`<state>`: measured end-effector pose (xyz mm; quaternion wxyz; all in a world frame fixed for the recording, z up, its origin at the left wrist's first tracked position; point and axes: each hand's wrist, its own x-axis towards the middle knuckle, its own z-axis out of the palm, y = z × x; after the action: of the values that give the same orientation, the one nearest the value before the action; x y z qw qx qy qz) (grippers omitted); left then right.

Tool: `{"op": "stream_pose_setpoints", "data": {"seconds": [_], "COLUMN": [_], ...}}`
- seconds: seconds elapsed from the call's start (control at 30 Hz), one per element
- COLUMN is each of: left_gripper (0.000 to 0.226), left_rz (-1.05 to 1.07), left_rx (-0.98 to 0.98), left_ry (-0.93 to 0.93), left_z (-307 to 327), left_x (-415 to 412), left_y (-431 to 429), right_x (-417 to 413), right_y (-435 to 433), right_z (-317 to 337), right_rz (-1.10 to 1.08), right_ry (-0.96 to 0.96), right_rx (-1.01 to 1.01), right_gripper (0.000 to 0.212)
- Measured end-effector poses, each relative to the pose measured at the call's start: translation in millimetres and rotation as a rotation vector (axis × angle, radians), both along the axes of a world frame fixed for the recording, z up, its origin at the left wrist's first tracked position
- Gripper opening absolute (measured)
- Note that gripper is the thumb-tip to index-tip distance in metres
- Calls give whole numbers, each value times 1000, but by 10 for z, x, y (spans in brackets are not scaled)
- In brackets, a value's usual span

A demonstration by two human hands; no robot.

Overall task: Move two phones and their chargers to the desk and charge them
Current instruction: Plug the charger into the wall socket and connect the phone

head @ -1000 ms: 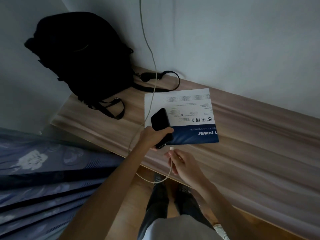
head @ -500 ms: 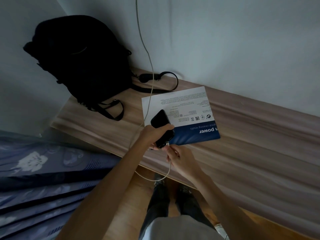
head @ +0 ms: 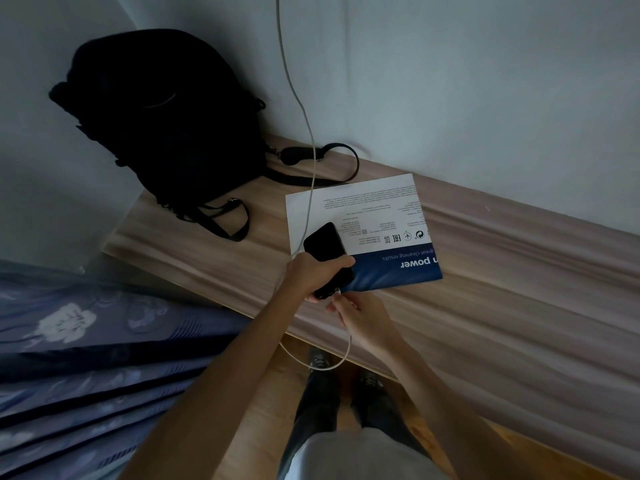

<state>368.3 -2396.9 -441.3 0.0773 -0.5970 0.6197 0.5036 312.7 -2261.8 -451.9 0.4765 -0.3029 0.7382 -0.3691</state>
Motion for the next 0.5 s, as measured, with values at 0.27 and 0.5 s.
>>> {"op": "stream_pose_setpoints", "data": {"seconds": [0.27, 0.5], "left_gripper": [86, 89], "left_rz": [-106, -172], "left_rx": [-48, -109], "left_ry": [-93, -148], "left_z": [-26, -51], "left_x": [-52, -110], "left_y": [-20, -4], "right_x": [-40, -72], "right_y": [-34, -40], "right_z": [22, 38], "right_rz": [-49, -116], "right_ry": [-124, -238], "right_rx": [100, 103], "right_gripper": [35, 33]}}
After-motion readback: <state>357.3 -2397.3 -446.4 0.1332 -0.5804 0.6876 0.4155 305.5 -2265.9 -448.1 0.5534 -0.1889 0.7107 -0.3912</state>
